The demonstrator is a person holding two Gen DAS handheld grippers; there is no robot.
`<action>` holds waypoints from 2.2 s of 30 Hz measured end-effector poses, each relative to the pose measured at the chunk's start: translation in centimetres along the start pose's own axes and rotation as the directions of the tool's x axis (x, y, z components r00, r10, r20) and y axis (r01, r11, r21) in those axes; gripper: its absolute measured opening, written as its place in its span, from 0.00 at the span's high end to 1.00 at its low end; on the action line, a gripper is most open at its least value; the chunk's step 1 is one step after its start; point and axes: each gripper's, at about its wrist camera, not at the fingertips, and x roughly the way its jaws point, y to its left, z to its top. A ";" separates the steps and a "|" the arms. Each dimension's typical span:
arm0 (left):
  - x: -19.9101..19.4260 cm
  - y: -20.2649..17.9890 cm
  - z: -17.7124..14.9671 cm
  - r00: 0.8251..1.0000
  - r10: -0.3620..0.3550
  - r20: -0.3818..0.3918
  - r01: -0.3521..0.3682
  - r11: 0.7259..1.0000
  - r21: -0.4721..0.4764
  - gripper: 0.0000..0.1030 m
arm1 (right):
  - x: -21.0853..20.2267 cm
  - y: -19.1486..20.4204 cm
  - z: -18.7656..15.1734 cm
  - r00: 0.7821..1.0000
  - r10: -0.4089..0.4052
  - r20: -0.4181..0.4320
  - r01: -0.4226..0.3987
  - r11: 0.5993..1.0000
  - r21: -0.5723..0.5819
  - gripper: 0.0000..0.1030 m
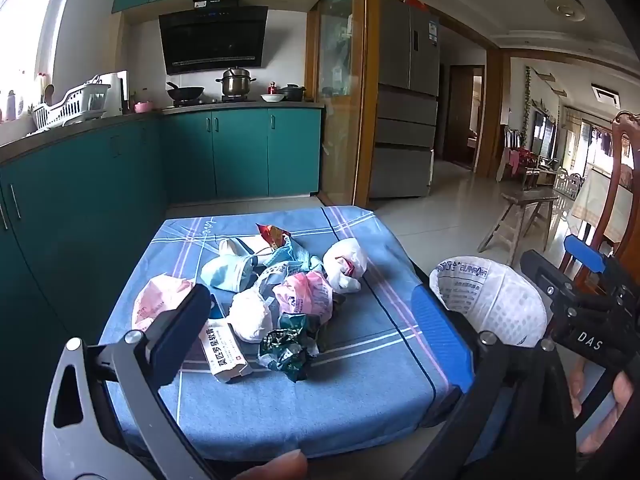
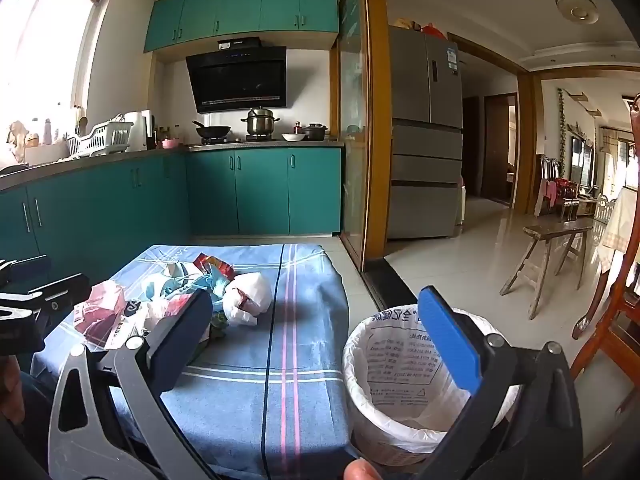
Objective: Collect trash
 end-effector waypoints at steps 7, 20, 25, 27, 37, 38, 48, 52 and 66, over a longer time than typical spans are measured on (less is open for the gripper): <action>-0.1 -1.0 -0.5 1.000 0.000 -0.002 0.000 1.000 0.011 0.03 | -0.2 -0.3 0.0 1.000 -0.009 0.006 0.009 1.000 0.002 0.02; -0.2 -0.9 -0.3 0.999 -0.033 -0.009 0.033 0.999 0.006 0.03 | -0.5 -0.4 -0.2 1.000 -0.014 -0.007 0.014 1.000 -0.005 0.02; -0.5 -0.9 0.0 0.999 -0.035 -0.010 0.035 0.999 0.007 0.03 | -0.4 -0.3 -0.1 1.000 -0.016 -0.008 0.015 1.000 -0.010 0.02; -0.5 -1.0 0.0 0.999 -0.037 -0.012 0.037 0.999 0.009 0.03 | -0.4 -0.2 0.0 1.000 -0.017 -0.010 0.016 1.000 -0.011 0.02; 0.3 -1.0 -0.1 0.998 -0.051 -0.040 0.051 0.999 -0.003 0.03 | 0.0 -0.2 -0.2 1.000 -0.017 -0.018 0.017 1.000 -0.018 0.02; 0.4 -0.9 -0.1 0.998 -0.052 -0.042 0.052 0.999 -0.003 0.03 | 0.1 -0.2 -0.2 1.000 -0.017 -0.018 0.017 1.000 -0.018 0.02; 0.7 -0.9 -0.3 0.997 -0.057 -0.050 0.056 0.998 -0.007 0.03 | 0.1 -0.2 -0.3 1.000 -0.018 -0.019 0.018 1.000 -0.019 0.02; 0.8 -1.1 -0.3 0.997 -0.059 -0.054 0.058 0.998 -0.006 0.03 | 0.3 -0.2 -0.4 1.000 -0.022 -0.022 0.021 1.000 -0.018 0.03; 1.0 -1.2 -0.5 0.996 -0.062 -0.065 0.062 0.998 -0.007 0.03 | 0.5 -0.2 -0.6 0.999 -0.021 -0.026 0.020 1.000 -0.018 0.02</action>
